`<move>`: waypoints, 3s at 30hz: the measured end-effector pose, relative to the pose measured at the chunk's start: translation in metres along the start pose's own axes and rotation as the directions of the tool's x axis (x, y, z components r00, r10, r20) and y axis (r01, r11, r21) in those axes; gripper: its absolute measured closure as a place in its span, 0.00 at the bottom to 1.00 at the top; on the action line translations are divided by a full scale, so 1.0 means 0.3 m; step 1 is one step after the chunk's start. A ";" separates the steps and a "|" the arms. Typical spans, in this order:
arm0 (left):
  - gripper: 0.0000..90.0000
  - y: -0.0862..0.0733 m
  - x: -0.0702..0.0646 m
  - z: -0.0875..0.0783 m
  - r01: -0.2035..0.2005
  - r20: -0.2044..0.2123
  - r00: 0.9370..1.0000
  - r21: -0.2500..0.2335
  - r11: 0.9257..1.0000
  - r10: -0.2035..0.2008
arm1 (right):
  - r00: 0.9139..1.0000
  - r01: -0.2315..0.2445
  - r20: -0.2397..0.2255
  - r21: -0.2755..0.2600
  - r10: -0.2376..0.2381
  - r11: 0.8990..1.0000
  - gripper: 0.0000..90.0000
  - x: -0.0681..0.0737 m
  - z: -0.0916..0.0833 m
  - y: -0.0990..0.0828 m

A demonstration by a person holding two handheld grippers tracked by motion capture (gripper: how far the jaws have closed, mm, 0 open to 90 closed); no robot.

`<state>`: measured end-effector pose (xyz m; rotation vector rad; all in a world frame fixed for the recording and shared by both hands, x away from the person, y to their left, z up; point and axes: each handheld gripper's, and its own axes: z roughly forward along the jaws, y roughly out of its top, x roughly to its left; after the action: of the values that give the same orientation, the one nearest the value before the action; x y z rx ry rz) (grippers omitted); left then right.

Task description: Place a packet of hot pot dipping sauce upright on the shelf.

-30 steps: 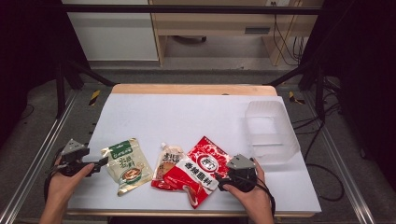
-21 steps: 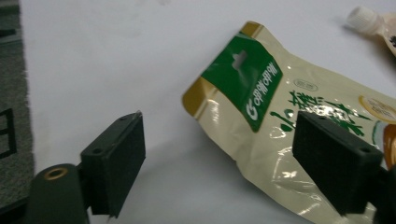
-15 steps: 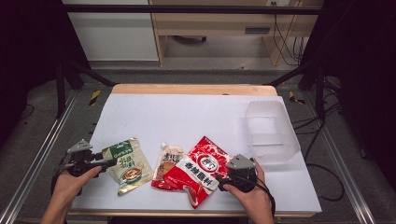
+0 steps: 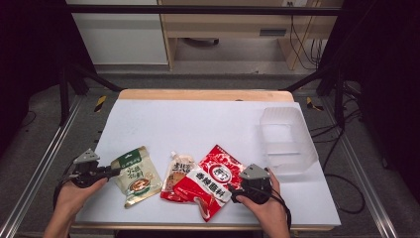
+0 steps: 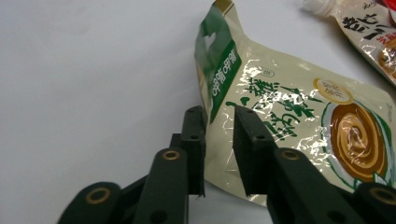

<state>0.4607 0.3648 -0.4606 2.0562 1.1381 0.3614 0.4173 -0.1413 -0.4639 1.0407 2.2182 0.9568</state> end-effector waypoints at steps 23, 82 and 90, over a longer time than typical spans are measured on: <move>1.00 0.050 -0.092 -0.121 -0.151 -0.092 0.986 -0.157 0.976 0.138 | 1.000 0.015 -0.001 -0.020 -0.015 1.000 0.12 0.013 -0.005 0.012; 1.00 0.518 -0.341 -0.239 -0.496 0.056 0.854 -0.213 0.842 0.517 | 0.871 0.399 -0.301 -0.026 -0.388 0.917 0.39 0.065 -0.042 0.698; 1.00 0.530 -0.362 -0.204 -0.502 0.092 0.844 -0.205 0.840 0.528 | 0.870 0.409 -0.300 -0.004 -0.391 0.913 0.38 0.028 -0.063 0.712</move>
<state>0.4620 0.2528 -0.2926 2.1675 0.4245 0.5402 0.4950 -0.0434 -0.2893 0.4410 2.5822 0.9031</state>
